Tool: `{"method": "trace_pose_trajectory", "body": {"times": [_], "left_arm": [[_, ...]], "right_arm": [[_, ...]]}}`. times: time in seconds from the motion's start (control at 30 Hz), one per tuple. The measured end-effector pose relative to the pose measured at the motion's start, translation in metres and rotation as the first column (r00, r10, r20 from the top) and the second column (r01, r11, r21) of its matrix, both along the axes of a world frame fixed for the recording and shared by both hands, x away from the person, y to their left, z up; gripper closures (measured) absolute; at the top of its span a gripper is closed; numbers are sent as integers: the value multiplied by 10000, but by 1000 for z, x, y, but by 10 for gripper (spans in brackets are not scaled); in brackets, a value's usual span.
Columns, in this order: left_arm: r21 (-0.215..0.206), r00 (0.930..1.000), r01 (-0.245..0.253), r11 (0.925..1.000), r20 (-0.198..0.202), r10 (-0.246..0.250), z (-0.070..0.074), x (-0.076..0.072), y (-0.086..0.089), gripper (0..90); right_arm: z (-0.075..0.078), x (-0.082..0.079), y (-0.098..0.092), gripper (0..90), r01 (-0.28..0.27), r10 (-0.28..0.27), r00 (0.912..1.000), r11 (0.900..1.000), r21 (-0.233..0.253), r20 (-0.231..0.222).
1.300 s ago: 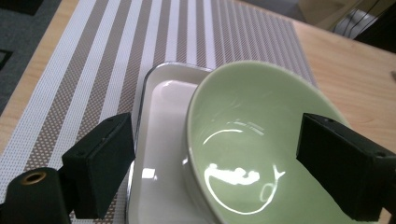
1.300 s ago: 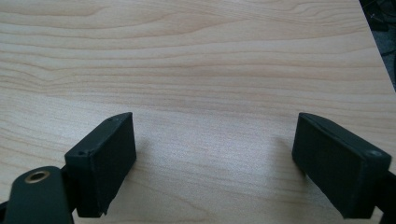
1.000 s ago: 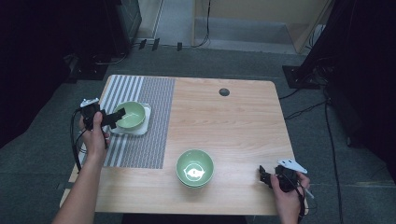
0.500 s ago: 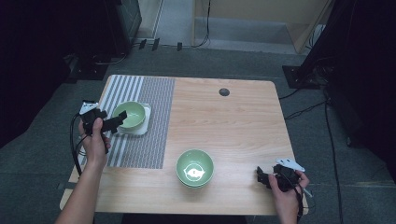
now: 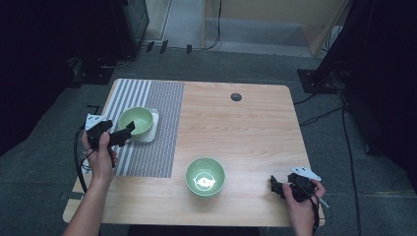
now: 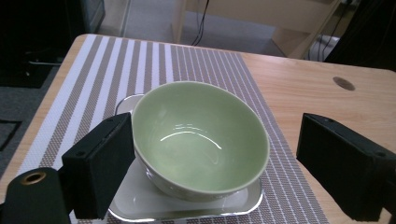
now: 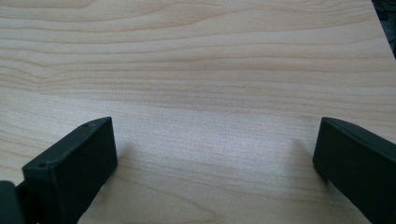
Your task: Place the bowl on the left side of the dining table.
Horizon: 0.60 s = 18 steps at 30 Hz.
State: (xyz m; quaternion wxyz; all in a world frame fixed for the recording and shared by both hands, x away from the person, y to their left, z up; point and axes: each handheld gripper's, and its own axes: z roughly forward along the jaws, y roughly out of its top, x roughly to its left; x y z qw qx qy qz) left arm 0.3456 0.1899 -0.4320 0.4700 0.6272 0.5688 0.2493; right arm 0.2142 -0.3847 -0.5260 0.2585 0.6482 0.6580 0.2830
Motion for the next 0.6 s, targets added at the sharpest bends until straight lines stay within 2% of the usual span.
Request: {"method": "trace_pose_trajectory", "body": {"times": [0.23, 0.6], "left_arm": [[99, 9999, 11, 10000, 127, -13, -2, -12, 1, 112], [-59, 9996, 55, 10000, 272, -53, -4, -33, 4, 112]], "right_arm": [[0, 0, 0, 0, 0, 0, 10000, 10000, -1, 2], [0, 0, 0, 0, 6, -6, 10000, 10000, 5, 4]]}}
